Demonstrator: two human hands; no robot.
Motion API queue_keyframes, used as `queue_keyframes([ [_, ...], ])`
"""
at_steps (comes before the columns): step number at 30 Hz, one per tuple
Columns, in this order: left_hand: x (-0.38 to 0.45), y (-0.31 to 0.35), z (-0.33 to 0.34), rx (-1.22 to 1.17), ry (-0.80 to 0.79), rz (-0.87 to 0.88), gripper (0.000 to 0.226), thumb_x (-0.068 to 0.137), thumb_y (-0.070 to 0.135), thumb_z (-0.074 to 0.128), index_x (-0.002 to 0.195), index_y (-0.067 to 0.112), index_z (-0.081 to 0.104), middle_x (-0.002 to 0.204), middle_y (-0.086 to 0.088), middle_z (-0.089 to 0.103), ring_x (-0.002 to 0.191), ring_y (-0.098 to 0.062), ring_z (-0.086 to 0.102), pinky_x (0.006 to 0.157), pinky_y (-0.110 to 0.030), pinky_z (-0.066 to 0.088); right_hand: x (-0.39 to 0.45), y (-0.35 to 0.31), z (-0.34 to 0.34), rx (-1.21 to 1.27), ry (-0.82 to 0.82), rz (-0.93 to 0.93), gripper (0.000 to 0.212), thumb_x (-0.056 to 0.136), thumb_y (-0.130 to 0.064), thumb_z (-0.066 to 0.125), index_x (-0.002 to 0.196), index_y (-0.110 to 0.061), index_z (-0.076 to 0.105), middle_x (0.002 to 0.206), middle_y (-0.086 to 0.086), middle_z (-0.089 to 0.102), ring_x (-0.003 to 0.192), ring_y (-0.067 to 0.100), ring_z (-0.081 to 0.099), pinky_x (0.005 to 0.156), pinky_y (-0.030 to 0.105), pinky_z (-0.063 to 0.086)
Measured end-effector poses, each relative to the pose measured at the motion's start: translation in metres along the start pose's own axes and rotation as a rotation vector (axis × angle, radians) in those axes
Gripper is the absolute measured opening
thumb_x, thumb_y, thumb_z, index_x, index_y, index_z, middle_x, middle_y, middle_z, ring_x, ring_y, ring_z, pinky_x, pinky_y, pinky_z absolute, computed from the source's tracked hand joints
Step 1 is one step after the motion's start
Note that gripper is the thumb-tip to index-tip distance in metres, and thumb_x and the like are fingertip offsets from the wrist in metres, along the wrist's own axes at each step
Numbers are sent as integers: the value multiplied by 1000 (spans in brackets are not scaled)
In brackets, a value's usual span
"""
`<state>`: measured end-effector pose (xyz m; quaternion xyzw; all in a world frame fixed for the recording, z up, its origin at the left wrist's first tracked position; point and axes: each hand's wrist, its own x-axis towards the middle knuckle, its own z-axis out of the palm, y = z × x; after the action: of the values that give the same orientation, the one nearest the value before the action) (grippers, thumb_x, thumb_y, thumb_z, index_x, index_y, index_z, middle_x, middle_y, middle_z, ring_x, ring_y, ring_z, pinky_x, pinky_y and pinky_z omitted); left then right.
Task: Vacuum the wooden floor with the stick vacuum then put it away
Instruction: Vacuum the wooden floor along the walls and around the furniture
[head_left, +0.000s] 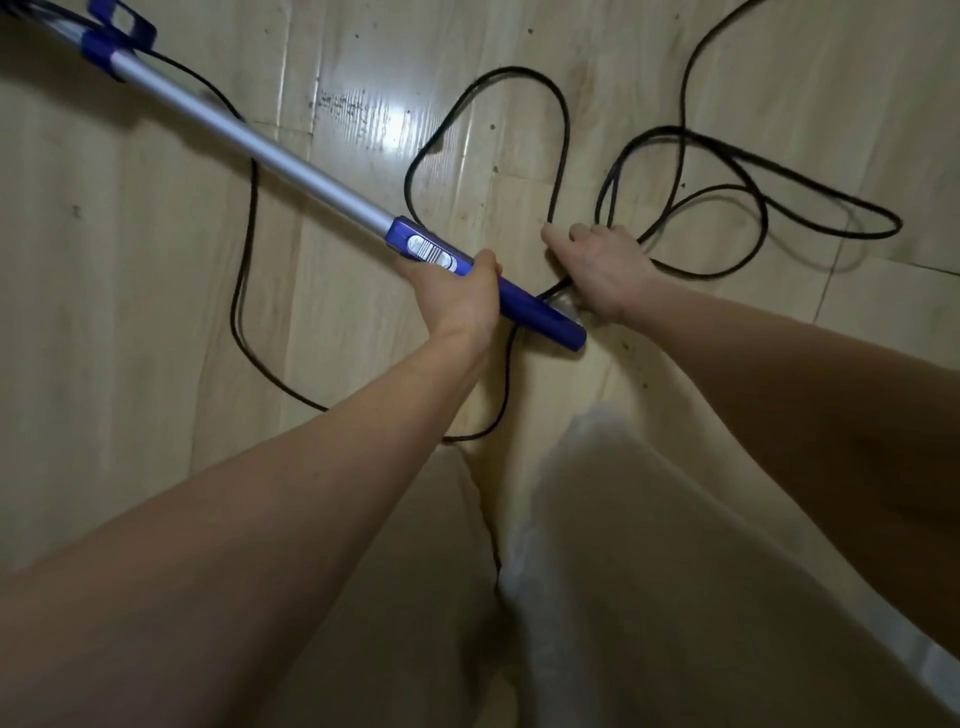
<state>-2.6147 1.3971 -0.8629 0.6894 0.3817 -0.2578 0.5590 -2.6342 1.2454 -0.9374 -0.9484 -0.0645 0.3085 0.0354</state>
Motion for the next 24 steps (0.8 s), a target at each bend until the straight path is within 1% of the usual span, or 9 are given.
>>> queue_keyframes([
  [3, -16, 3, -4, 20, -6, 9, 49, 87, 7, 60, 124, 17, 30, 99, -10, 63, 84, -20, 66, 76, -22, 50, -17, 3, -14, 155, 17, 6, 55, 90, -2, 53, 136, -17, 26, 95, 10, 46, 74, 29, 52, 64, 42, 45],
  [6, -58, 24, -10, 73, -16, 8, 39, 88, 8, 61, 108, 20, 29, 87, -2, 59, 72, -10, 60, 67, -16, 45, -51, 10, -39, 182, -36, -17, 44, 92, -1, 45, 132, -18, 36, 102, 11, 54, 85, 33, 57, 69, 41, 47],
  [8, -92, 39, -15, 86, -30, 6, 41, 87, 9, 62, 111, 18, 31, 84, 0, 59, 70, -9, 59, 72, -19, 45, -84, 16, -62, 169, -74, -8, 37, 90, 1, 44, 124, -15, 46, 105, 13, 60, 93, 33, 58, 75, 42, 50],
  [10, -128, 53, -21, 76, -50, -13, 46, 85, 9, 63, 117, 14, 32, 97, -11, 67, 82, -18, 66, 75, -23, 49, -126, 21, -88, 216, -87, 43, 35, 89, 2, 43, 120, -13, 52, 107, 14, 62, 99, 34, 58, 76, 40, 48],
  [14, -207, 80, -32, 143, -78, -33, 45, 86, 10, 63, 122, 5, 37, 98, -12, 69, 75, -14, 64, 62, -18, 52, -222, 23, -140, 311, -77, 194, 27, 90, 0, 42, 111, -11, 54, 103, 14, 64, 92, 34, 59, 70, 38, 45],
  [15, -226, 84, -34, 163, -87, -35, 41, 86, 10, 63, 120, 4, 41, 95, -11, 69, 74, -14, 64, 65, -20, 54, -246, 22, -152, 323, -78, 226, 24, 90, 0, 41, 109, -11, 53, 100, 13, 63, 88, 33, 57, 68, 38, 44],
  [18, -279, 96, -41, 200, -124, -82, 21, 86, 12, 64, 101, 4, 52, 76, -1, 68, 75, -17, 63, 91, -35, 54, -315, 15, -184, 380, -69, 328, 22, 90, 1, 41, 105, -10, 52, 97, 12, 62, 81, 29, 52, 67, 37, 38],
  [21, -324, 97, -47, 192, -141, -126, 34, 84, 14, 67, 111, 2, 52, 75, 0, 68, 81, -18, 66, 93, -37, 54, -379, 6, -197, 457, -24, 430, 25, 90, 2, 42, 106, -11, 56, 101, 11, 64, 92, 31, 57, 73, 34, 34],
  [24, -360, 84, -56, 178, -179, -132, 51, 83, 12, 67, 126, 0, 42, 81, -3, 63, 74, -14, 64, 87, -35, 56, -437, -8, -188, 558, 4, 524, 27, 90, 1, 44, 109, -14, 58, 106, 9, 64, 97, 30, 59, 79, 37, 45],
])
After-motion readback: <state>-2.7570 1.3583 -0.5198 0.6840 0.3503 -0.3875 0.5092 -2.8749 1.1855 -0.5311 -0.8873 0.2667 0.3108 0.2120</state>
